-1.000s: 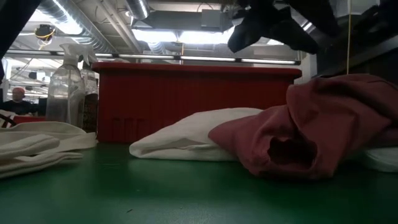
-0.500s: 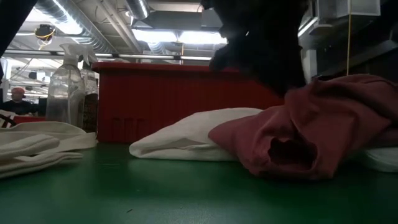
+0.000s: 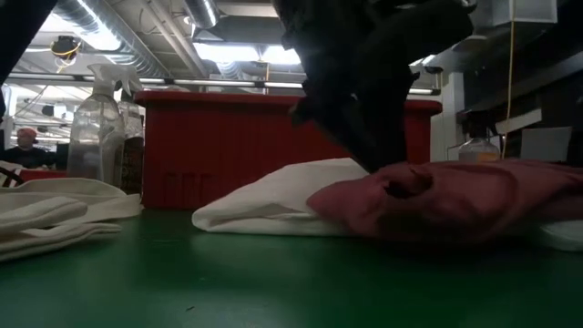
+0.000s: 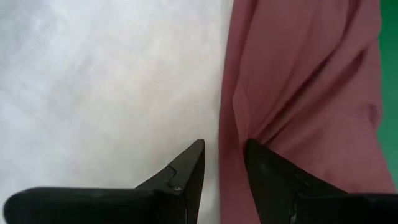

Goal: Fold Laundry from Bin
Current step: Fold the pink underwear

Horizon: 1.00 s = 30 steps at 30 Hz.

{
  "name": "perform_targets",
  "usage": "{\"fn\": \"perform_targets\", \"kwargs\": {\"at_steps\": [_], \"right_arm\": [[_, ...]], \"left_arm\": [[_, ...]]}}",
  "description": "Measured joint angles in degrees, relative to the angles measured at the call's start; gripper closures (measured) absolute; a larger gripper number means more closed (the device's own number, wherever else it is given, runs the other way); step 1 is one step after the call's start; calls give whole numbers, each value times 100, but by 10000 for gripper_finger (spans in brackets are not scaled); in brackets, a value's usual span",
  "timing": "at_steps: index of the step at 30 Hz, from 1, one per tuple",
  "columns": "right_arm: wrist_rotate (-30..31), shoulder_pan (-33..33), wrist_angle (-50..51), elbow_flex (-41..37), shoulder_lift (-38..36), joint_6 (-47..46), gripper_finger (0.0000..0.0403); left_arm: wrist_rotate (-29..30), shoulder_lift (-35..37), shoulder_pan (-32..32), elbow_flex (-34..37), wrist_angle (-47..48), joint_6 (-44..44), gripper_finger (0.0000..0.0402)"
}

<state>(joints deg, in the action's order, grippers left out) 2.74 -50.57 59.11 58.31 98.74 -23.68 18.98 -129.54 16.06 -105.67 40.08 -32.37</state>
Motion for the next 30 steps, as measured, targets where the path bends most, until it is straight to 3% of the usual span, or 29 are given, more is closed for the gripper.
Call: {"fn": "perform_targets", "kwargs": {"at_steps": [9, 20, 30], "right_arm": [[114, -4, 90, -3, -287, 0, 249], [173, -4, 83, -1, -677, -44, 249], [67, -7, 97, -1, -699, -49, 249]], "left_arm": [[-589, 0, -27, -171, 147, 150, 289], [-1420, 8, -6, -773, 1143, 96, 289], [-1469, 4, 187, -769, 2023, -538, 289]]}}
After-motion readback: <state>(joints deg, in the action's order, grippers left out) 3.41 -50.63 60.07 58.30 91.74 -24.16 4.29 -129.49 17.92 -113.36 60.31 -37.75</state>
